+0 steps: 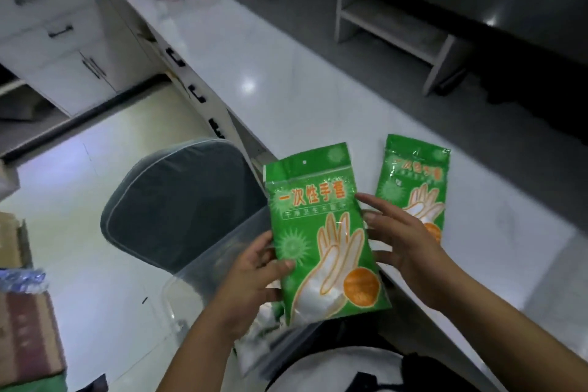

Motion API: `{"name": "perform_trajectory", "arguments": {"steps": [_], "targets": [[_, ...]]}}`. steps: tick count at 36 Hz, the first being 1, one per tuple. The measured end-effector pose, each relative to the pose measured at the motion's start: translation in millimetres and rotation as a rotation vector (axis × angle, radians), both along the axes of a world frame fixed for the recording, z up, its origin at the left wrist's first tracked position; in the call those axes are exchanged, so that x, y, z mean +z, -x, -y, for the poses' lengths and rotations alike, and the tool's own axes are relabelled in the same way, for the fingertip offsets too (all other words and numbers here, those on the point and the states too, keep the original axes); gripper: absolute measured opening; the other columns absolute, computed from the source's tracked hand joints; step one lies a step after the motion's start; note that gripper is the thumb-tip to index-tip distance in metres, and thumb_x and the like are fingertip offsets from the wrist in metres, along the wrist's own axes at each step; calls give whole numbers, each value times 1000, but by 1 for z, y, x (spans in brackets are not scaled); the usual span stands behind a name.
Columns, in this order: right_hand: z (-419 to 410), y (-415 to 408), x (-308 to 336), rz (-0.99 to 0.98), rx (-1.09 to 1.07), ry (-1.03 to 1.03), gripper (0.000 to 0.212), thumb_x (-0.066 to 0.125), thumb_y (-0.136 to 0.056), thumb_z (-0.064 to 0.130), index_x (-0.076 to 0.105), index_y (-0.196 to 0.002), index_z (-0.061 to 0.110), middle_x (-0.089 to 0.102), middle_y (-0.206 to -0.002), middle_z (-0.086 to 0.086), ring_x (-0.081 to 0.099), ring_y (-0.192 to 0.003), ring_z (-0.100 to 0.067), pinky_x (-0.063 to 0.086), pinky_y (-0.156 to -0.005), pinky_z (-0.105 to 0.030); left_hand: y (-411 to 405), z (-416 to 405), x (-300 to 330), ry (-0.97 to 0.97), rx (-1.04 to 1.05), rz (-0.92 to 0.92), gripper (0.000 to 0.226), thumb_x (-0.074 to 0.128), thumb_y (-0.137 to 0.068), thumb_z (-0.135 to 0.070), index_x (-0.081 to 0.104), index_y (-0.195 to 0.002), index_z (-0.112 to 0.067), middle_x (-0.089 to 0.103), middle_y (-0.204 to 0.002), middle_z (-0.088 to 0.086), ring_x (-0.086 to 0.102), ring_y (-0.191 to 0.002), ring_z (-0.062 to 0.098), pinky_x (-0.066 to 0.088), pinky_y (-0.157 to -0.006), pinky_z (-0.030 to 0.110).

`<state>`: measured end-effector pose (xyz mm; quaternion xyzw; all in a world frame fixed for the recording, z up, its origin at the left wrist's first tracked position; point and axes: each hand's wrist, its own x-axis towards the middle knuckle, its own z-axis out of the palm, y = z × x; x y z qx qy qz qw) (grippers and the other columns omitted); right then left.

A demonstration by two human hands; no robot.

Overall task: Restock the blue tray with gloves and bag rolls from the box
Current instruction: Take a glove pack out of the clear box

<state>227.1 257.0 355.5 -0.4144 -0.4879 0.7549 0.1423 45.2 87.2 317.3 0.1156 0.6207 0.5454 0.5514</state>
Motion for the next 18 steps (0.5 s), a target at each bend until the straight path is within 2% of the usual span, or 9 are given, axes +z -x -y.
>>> {"name": "perform_trajectory", "arguments": {"steps": [2, 3, 5, 7, 9, 11, 13, 16, 18], "targets": [[-4, -17, 0, 72, -20, -76, 37, 63, -90, 22, 67, -122, 39, 68, -124, -2, 66, -111, -21, 49, -97, -54, -10, -17, -2, -12, -53, -8, 61, 74, -77, -8, 56, -132, -28, 70, -122, 6, 70, -105, 30, 58, -73, 47], [-6, -24, -1, 112, -24, -116, 38, 65, -90, 22, 66, -123, 41, 65, -126, 0, 64, -113, -19, 50, -97, -52, -14, -26, -4, -20, -81, -8, 63, 73, -79, -5, 55, -133, -30, 70, -122, 5, 69, -105, 30, 56, -75, 48], [-11, -38, -7, 190, -34, -214, 39, 68, -90, 23, 65, -125, 41, 62, -125, 4, 63, -106, -8, 54, -87, -34, -22, -45, -6, -31, -149, -16, 64, 70, -82, 0, 54, -133, -35, 70, -121, 5, 69, -104, 27, 55, -76, 46], [-18, -49, -14, 263, -29, -295, 40, 71, -89, 25, 64, -125, 40, 65, -116, 4, 64, -90, 1, 51, -72, -18, -30, -67, -9, -24, -203, -41, 65, 68, -85, 3, 54, -131, -41, 72, -117, 4, 71, -99, 24, 56, -72, 40], [-29, -57, -20, 332, -9, -326, 42, 72, -88, 30, 62, -128, 39, 67, -112, -2, 64, -95, -5, 51, -75, -22, -37, -92, -12, -4, -232, -74, 67, 67, -85, 6, 53, -129, -42, 73, -112, 4, 73, -96, 23, 57, -70, 39], [-45, -64, -26, 395, -24, -382, 47, 72, -87, 32, 59, -133, 36, 62, -123, -3, 61, -106, -14, 51, -89, -34, -45, -121, -13, 3, -263, -144, 68, 66, -86, 7, 52, -132, -40, 71, -111, 10, 73, -92, 27, 58, -67, 38], [-63, -68, -33, 467, -59, -482, 54, 72, -86, 31, 56, -137, 30, 52, -137, -3, 56, -118, -19, 47, -101, -40, -53, -150, -14, -6, -289, -266, 70, 66, -85, 4, 51, -132, -45, 67, -111, 10, 72, -91, 28, 58, -66, 39], [-89, -68, -46, 581, -45, -625, 62, 71, -84, 33, 51, -141, 26, 40, -147, -5, 51, -124, -23, 43, -102, -34, -60, -192, -16, -21, -342, -461, 73, 65, -80, -2, 49, -117, -63, 65, -110, 5, 72, -91, 25, 61, -75, 44], [-102, -65, -59, 645, 4, -681, 65, 70, -83, 36, 47, -144, 27, 32, -153, -6, 51, -124, -27, 42, -99, -34, -61, -212, -23, -2, -382, -564, 73, 62, -81, -2, 46, -126, -57, 64, -115, 6, 71, -93, 24, 59, -82, 48]]}}
